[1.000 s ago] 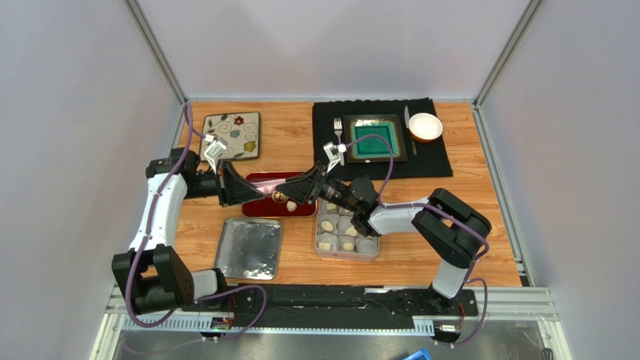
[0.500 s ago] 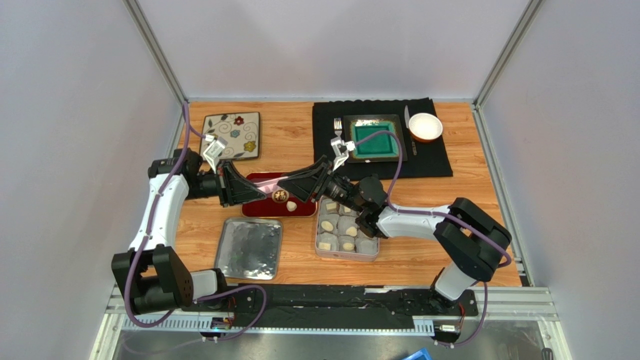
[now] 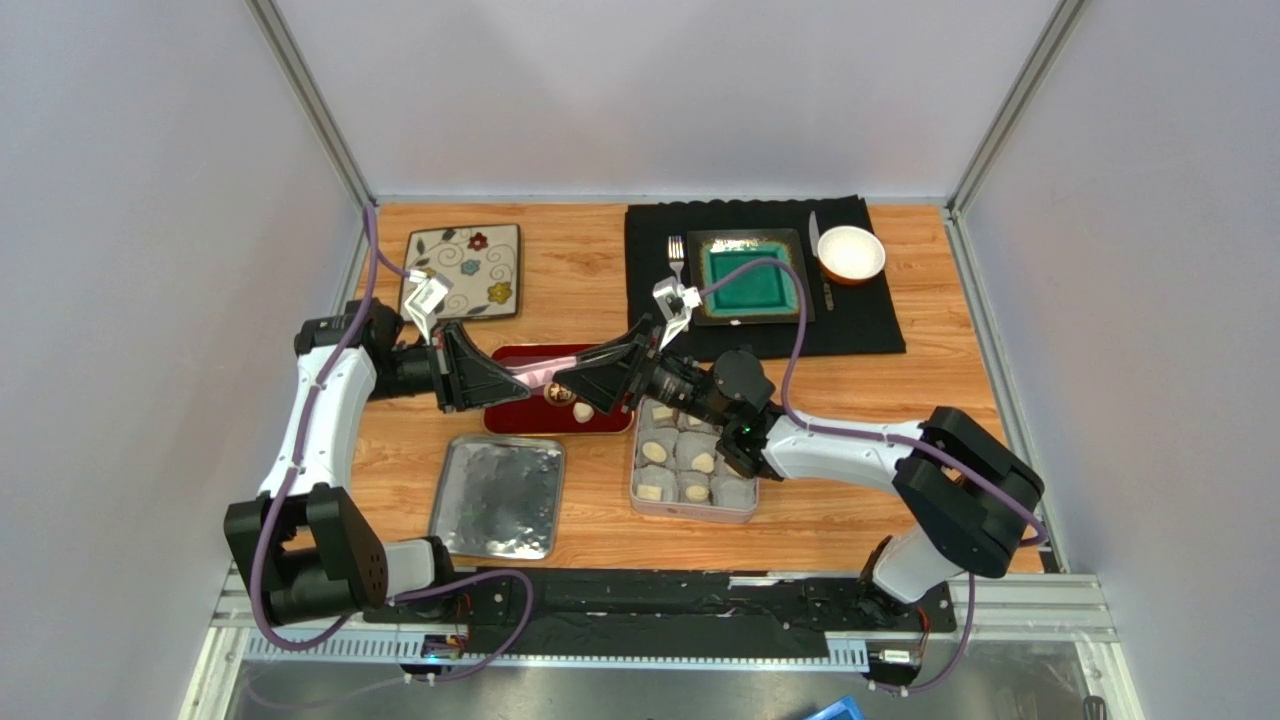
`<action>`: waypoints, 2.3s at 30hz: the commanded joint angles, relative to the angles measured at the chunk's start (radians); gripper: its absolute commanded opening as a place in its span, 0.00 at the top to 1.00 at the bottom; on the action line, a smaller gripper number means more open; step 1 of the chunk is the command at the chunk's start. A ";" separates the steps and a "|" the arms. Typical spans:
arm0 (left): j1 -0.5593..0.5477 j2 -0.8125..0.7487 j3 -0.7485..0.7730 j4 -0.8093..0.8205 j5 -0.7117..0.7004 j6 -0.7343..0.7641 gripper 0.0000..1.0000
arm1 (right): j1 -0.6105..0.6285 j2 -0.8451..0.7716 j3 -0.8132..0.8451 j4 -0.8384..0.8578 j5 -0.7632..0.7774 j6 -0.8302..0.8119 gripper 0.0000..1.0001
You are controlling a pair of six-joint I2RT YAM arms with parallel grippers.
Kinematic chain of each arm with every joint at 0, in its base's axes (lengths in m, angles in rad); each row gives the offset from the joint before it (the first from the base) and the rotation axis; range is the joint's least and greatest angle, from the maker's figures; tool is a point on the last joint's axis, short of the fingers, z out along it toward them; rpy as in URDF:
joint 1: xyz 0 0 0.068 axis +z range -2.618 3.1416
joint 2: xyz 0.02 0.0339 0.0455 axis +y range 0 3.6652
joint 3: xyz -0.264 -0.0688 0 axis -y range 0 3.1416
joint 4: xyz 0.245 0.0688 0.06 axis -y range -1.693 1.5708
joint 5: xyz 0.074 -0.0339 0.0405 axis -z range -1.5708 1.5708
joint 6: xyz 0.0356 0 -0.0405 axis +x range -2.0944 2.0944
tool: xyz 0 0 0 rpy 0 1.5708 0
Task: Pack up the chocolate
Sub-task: Pick up the clamp from the plate.
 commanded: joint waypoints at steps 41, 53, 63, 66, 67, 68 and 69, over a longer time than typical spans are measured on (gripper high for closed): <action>0.029 -0.023 0.029 -0.067 0.203 -0.036 0.84 | 0.124 -0.115 0.016 0.138 0.264 -0.122 0.41; 0.029 -0.028 0.063 -0.070 0.203 -0.079 0.86 | 0.117 -0.055 0.018 0.243 0.264 -0.052 0.68; 0.030 -0.017 0.063 -0.070 0.203 -0.079 0.87 | 0.089 -0.077 0.003 0.222 0.192 0.022 0.75; 0.032 -0.017 0.065 -0.070 0.203 -0.078 0.87 | 0.086 -0.098 0.003 0.136 0.175 0.017 0.79; 0.035 -0.017 0.066 -0.070 0.203 -0.078 0.87 | 0.089 -0.109 0.000 0.117 0.175 0.013 0.81; 0.033 -0.017 0.066 -0.071 0.203 -0.076 0.87 | 0.088 -0.114 -0.006 0.108 0.173 0.008 0.83; 0.035 -0.017 0.065 -0.070 0.203 -0.075 0.87 | 0.088 -0.118 -0.023 0.111 0.182 0.005 0.85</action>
